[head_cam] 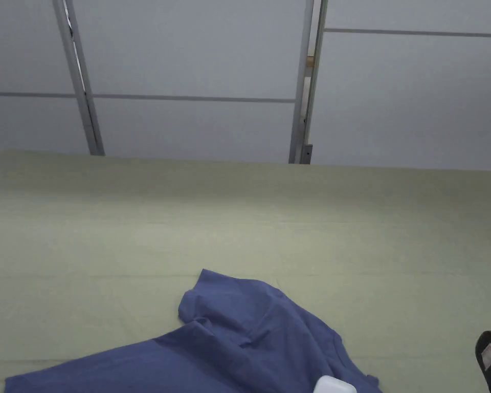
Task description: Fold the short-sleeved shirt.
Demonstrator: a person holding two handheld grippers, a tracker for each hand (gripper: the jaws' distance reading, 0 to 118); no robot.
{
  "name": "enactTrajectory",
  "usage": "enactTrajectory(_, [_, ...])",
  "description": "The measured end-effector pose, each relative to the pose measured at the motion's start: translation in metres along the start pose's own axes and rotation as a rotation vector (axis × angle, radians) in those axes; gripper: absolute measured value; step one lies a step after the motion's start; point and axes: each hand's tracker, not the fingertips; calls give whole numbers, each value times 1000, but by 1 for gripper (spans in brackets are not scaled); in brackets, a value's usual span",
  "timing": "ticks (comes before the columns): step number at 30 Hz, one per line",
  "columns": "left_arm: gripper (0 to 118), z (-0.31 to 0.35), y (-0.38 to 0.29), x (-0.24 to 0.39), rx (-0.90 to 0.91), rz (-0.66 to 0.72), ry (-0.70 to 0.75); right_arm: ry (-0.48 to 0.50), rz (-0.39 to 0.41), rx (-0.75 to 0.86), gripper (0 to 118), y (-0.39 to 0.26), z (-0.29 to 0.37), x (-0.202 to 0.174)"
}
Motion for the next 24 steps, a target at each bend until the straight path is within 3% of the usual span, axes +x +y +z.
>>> enactTrajectory(1, [59,13,4,-7,44,42,11,6,1,0,3,0,-1,0])
enactTrajectory(2, [107,31,12,-15,93,82,31,18,8,4,3,1,1,-2])
enactTrajectory(3, [118,49,25,-31,125,99,56,27,18,14,3,2,3,-5])
enactTrajectory(9, [118,232,48,-95,604,110,311,95,64,93,3,19,19,-28])
enactTrajectory(14, [118,375,12,-130,838,145,622,137,48,139,3,27,41,-42])
enactTrajectory(15, [111,395,1,-131,872,171,666,143,43,143,3,27,44,-45])
enactTrajectory(16, [98,413,-16,-134,920,218,705,148,40,145,3,27,49,-48])
enactTrajectory(18, [18,438,-42,-144,961,317,703,164,37,148,3,26,57,-53])
enactTrajectory(19, [0,448,-51,-150,934,366,722,175,40,150,3,25,61,-55])
enactTrajectory(24, [0,459,-69,-162,824,337,747,188,68,146,3,25,69,-61])
